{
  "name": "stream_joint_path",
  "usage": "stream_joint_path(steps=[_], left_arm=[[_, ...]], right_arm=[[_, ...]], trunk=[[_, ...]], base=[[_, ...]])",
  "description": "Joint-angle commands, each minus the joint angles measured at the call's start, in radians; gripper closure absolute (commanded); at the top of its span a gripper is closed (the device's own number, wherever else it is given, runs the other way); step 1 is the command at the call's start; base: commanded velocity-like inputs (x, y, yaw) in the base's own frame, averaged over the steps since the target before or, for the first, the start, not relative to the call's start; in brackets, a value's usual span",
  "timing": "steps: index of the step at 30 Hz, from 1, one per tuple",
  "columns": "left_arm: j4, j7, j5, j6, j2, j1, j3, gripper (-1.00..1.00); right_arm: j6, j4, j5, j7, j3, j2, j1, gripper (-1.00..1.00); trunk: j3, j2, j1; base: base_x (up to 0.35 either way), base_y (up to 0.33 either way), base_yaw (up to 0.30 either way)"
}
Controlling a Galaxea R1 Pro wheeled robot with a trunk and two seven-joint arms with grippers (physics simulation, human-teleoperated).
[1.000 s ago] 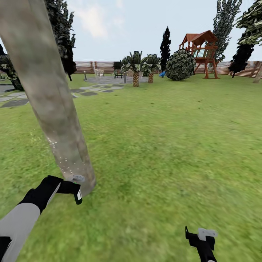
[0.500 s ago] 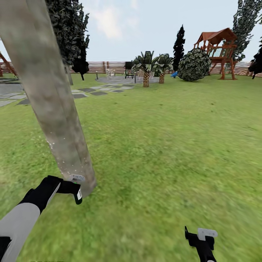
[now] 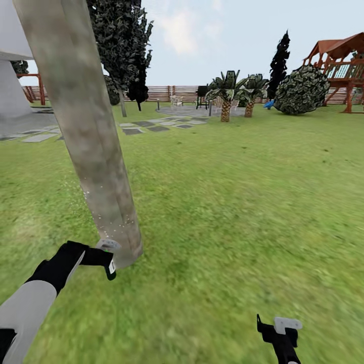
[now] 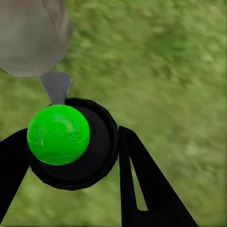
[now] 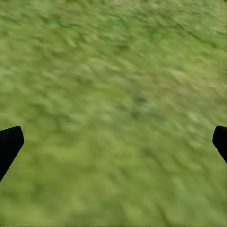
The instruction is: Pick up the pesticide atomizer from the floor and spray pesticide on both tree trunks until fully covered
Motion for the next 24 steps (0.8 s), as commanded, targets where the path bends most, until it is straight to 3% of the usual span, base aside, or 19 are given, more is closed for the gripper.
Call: stream_joint_path(steps=[1, 5, 7, 10, 12, 14, 16, 24], left_arm=[[-0.025, 0.000, -0.002, 0.004, 0.000, 0.000, -0.001, 1.00], [-0.167, 0.000, -0.001, 0.117, -0.001, -0.009, -0.002, 1.00], [-0.185, -0.002, -0.002, 0.140, -0.002, -0.014, -0.005, 1.00], [-0.203, -0.010, -0.007, 0.241, -0.002, -0.025, -0.011, 1.00], [-0.206, -0.021, -0.007, 0.271, -0.002, -0.051, -0.025, 1.00], [-0.206, -0.066, -0.009, 0.277, -0.001, -0.082, -0.064, 1.00], [-0.206, -0.081, -0.014, 0.278, 0.005, -0.101, -0.076, 1.00], [-0.206, -0.088, -0.053, 0.280, 0.019, -0.118, -0.079, 1.00]], right_arm=[[0.000, 0.000, 0.000, 0.000, -0.001, 0.000, 0.000, -1.00], [0.000, 0.000, 0.000, 0.000, -0.001, -0.001, 0.000, -1.00], [0.000, 0.000, 0.000, 0.000, -0.001, -0.001, 0.000, -1.00], [0.000, 0.000, 0.000, 0.000, -0.001, -0.003, 0.000, -1.00], [0.000, 0.000, 0.000, 0.000, -0.001, -0.005, 0.000, -1.00], [0.000, 0.000, -0.001, 0.000, -0.001, -0.007, 0.000, -1.00], [0.000, 0.000, -0.001, 0.000, -0.001, -0.008, 0.000, -1.00], [0.000, 0.000, -0.002, 0.000, -0.001, -0.008, 0.000, -1.00]], trunk=[[0.000, 0.000, 0.000], [0.000, 0.000, 0.000], [0.000, 0.000, 0.000], [0.000, 0.000, 0.000], [0.000, 0.000, 0.000], [0.000, 0.000, 0.000], [0.000, 0.000, 0.000], [0.000, 0.000, 0.000]], base=[[-0.096, -0.022, 0.277], [-0.043, -0.004, 0.266], [-0.005, -0.001, 0.126], [-0.001, 0.000, 0.030], [0.000, 0.000, 0.006], [0.000, 0.000, 0.000], [0.000, 0.000, 0.000], [0.000, 0.000, 0.000]])
